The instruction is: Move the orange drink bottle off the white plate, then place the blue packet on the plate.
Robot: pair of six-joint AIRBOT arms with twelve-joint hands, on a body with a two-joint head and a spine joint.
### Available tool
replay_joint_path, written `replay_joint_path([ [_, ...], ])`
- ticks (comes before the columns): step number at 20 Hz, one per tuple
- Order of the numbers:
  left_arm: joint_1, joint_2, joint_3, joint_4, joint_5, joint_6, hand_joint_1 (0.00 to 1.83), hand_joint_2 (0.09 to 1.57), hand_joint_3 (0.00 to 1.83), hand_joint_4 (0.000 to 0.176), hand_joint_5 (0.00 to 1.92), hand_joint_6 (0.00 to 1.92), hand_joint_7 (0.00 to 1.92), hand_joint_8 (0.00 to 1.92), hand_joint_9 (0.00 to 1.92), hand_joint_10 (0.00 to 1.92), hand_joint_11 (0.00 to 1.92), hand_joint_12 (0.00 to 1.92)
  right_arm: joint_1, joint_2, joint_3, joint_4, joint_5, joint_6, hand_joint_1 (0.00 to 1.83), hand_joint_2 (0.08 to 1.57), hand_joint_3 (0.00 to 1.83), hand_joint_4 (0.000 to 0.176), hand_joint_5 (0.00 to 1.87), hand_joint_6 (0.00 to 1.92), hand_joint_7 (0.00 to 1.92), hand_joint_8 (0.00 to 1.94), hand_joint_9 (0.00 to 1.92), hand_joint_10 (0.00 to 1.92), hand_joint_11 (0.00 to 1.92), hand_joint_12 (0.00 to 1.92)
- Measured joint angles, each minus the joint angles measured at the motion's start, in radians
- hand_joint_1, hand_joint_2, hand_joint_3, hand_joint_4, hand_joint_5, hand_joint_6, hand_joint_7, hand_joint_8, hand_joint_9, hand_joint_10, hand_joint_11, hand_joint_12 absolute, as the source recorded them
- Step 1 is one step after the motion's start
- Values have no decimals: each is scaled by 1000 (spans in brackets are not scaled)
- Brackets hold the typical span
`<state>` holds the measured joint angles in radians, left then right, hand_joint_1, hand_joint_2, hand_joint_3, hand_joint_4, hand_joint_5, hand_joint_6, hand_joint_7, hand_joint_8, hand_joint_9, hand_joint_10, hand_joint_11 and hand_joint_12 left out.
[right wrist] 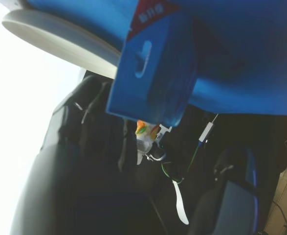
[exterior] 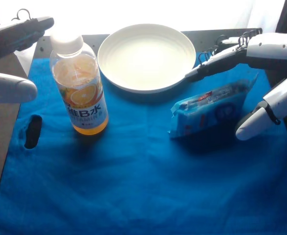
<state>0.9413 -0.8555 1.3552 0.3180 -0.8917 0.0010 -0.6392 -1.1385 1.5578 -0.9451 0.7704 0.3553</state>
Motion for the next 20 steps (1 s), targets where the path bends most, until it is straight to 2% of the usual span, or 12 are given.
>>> replay_joint_path([
  [4,0,0,-6,0,-5,3,495,765,2,176,0,0,0,0,0,0,0,0,0,-2,1,-2,-10,0,900,733,6,39,547,20,518,13,435,9,0,881],
  [5,4,0,-6,-10,-8,5,474,739,0,176,0,0,0,0,0,0,0,0,0,-12,9,-8,-14,0,879,741,2,0,605,17,597,10,493,14,44,873],
  [8,10,0,-6,-35,-29,16,385,728,0,176,0,0,0,0,0,0,3,1,0,-30,20,-27,-37,0,779,786,0,0,707,13,781,19,707,45,272,890],
  [10,12,5,-6,-34,-32,19,363,740,0,176,0,0,0,0,0,0,6,3,0,-32,32,-36,-37,2,986,802,1,9,737,13,875,27,802,84,307,1149],
  [11,12,6,-6,-39,-33,20,366,730,0,176,0,0,0,0,0,0,9,4,0,-32,34,-36,-42,2,1061,804,0,0,810,34,960,47,887,152,379,1302],
  [12,12,6,-6,-43,-33,20,380,730,0,176,0,0,0,0,0,0,1,0,0,-32,37,-36,-44,2,1077,857,0,0,908,34,1057,56,856,499,450,1387],
  [13,12,6,-6,-45,-34,21,377,731,0,176,0,0,0,0,0,0,0,0,0,-33,39,-36,-48,2,1138,909,2,0,1004,40,1139,70,850,718,501,1391],
  [14,12,6,-6,-45,-34,23,377,719,0,176,0,0,0,0,0,0,0,0,0,-37,43,-35,-50,2,1244,1010,8,0,1059,557,1216,559,825,868,491,1489],
  [15,13,6,-6,-48,-34,23,378,720,0,176,0,0,0,0,0,0,0,0,0,-43,49,-33,-50,3,1260,1045,2,0,1061,684,1183,759,856,911,539,1481],
  [17,25,6,-6,-58,-42,24,340,720,0,176,0,0,0,0,0,0,16,7,0,-53,59,-31,-52,3,1272,1042,0,0,1082,682,1218,735,919,851,575,1441],
  [19,36,6,-6,-66,-50,28,295,736,3,167,0,0,0,0,0,0,28,12,0,-61,71,-19,-55,3,1289,1020,0,0,1111,628,1307,575,1062,664,663,1385],
  [20,39,6,-6,-72,-53,29,283,753,10,166,0,0,0,0,0,0,21,10,0,-66,80,-8,-56,3,1282,1032,1,0,1095,652,1260,659,1064,607,635,1376],
])
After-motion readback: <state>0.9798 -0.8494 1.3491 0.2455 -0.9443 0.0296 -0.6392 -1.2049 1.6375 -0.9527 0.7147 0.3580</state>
